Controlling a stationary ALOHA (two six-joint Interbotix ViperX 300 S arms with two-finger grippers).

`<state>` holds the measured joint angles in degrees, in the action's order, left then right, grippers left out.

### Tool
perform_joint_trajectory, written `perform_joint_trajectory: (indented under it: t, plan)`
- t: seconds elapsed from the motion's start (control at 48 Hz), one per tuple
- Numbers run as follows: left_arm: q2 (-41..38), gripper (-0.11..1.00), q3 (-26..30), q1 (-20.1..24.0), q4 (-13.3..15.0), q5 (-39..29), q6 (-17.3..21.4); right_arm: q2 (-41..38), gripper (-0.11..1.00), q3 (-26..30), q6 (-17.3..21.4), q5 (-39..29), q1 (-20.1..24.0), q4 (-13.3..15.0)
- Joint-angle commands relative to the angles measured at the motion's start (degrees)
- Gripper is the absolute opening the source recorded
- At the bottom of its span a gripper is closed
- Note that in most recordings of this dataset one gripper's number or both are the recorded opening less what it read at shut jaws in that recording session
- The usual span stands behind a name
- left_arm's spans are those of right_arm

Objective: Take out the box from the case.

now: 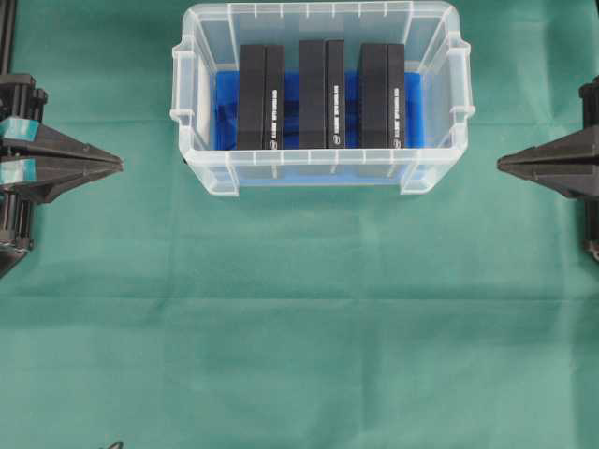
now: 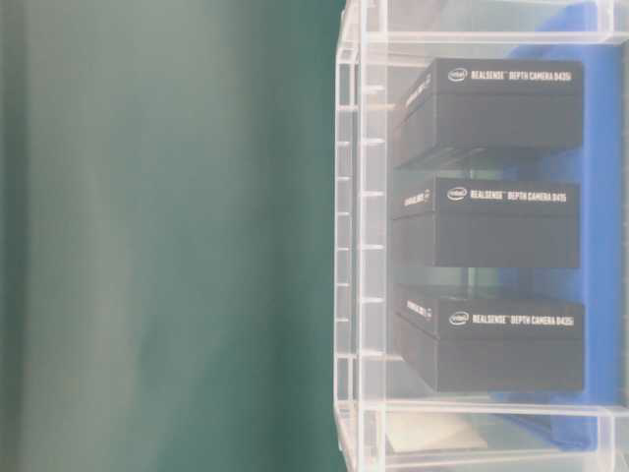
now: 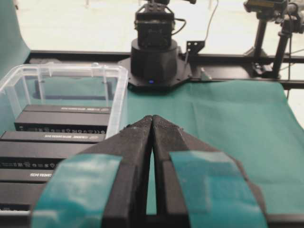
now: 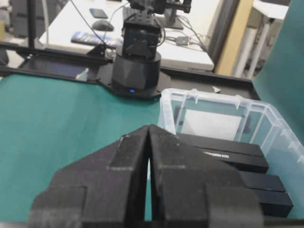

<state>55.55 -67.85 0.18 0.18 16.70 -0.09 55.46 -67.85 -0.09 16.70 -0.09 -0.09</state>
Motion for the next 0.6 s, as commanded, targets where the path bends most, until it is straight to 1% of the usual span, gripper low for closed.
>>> perform_joint_trajectory:
  t: [0.0, 0.167, 0.333, 0.458, 0.583]
  plan:
    - [-0.62, 0.01, 2.55, -0.53, -0.88, -1.85, -0.70, -0.70, 0.00, 1.67, 0.26, 0.00, -0.18, 0.00]
    - [-0.35, 0.01, 4.04, -0.70, -0.97, -5.10, -0.88, -2.11, 0.00, 5.36, 1.05, -6.42, -0.26, 0.00]
    - [0.79, 0.01, 5.63, -1.14, -0.88, -6.24, -1.05, -1.93, 0.00, 11.07, 1.41, -13.71, -0.35, -0.09]
    - [1.58, 0.01, 8.88, -1.67, -0.97, -8.79, -2.29, -2.11, 0.00, 16.52, 1.49, -20.13, -0.35, -0.09]
    - [1.76, 0.01, 12.13, -2.02, -0.97, -12.92, -2.99, -2.29, 0.00, 20.57, 1.49, -24.43, -0.35, 0.00]
